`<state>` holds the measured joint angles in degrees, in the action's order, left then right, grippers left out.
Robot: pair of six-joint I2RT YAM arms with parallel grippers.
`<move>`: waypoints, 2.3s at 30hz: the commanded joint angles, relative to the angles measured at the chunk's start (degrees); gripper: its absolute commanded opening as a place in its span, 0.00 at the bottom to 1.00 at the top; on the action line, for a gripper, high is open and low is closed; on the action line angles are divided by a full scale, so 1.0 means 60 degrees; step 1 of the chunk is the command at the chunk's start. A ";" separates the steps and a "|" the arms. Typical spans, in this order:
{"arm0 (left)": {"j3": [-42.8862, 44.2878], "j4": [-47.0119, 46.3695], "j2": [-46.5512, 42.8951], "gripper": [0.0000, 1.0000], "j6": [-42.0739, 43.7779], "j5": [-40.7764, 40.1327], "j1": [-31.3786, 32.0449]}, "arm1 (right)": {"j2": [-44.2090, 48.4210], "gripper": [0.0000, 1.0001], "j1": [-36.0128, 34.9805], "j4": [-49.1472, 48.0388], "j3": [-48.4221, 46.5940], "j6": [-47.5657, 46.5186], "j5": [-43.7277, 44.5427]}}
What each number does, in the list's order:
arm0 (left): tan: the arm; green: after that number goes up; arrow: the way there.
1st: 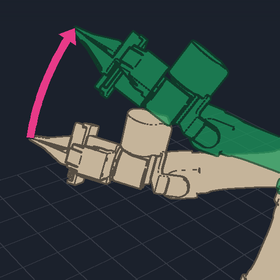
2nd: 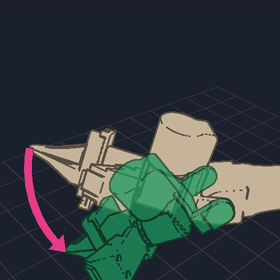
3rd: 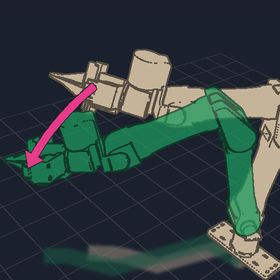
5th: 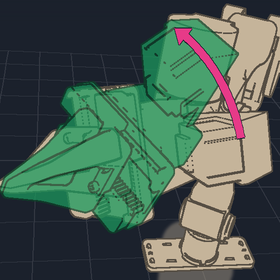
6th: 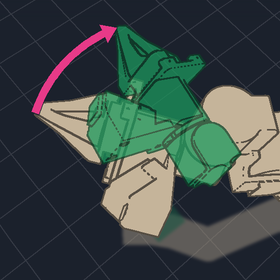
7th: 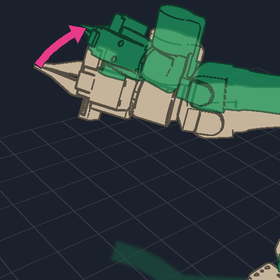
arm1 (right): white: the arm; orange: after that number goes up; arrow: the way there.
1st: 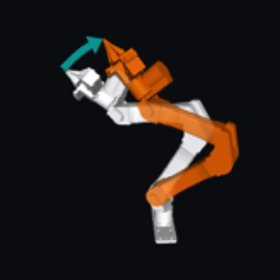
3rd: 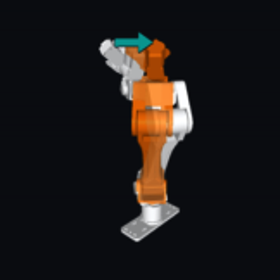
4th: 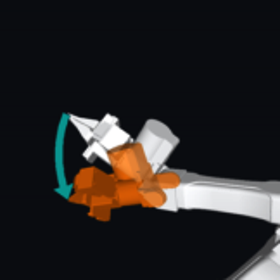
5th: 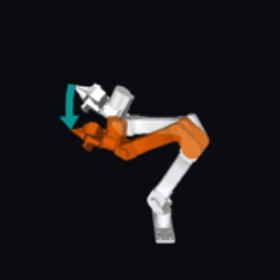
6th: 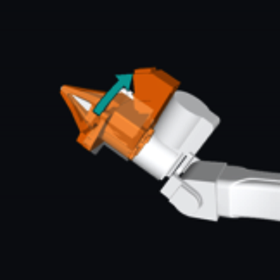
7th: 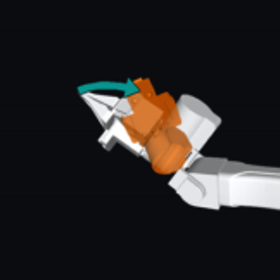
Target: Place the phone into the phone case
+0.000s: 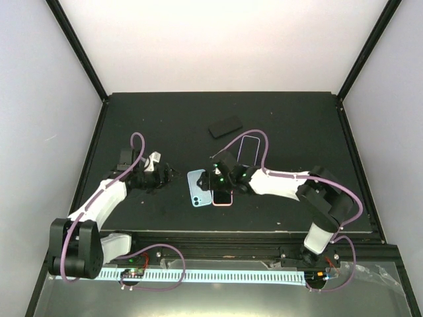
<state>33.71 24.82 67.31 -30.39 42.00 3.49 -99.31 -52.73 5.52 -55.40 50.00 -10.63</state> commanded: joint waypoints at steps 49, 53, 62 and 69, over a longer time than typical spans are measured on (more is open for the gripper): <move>0.1662 0.1352 0.0442 0.96 0.0977 -0.1509 0.0063 | -0.8692 0.93 0.6101 0.1602 -1.1228 -0.0517 -0.4039; 0.1764 0.0955 0.0630 0.97 0.0721 -0.2130 0.0051 | -0.8682 0.93 0.5625 0.1423 -1.1239 -0.0161 -0.4311; 0.2620 0.0436 0.2540 0.97 0.0084 -0.2372 -0.0028 | -0.8735 0.93 0.4602 0.1603 -1.1449 -0.0353 -0.4280; 0.2616 0.0177 0.2684 0.96 0.0145 -0.2894 0.0003 | -0.7670 0.93 0.4183 0.1542 -1.0138 -0.0505 -0.4512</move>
<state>47.22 28.03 83.29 -29.17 27.27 3.49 -148.31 -27.31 10.66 -119.83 48.07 -36.40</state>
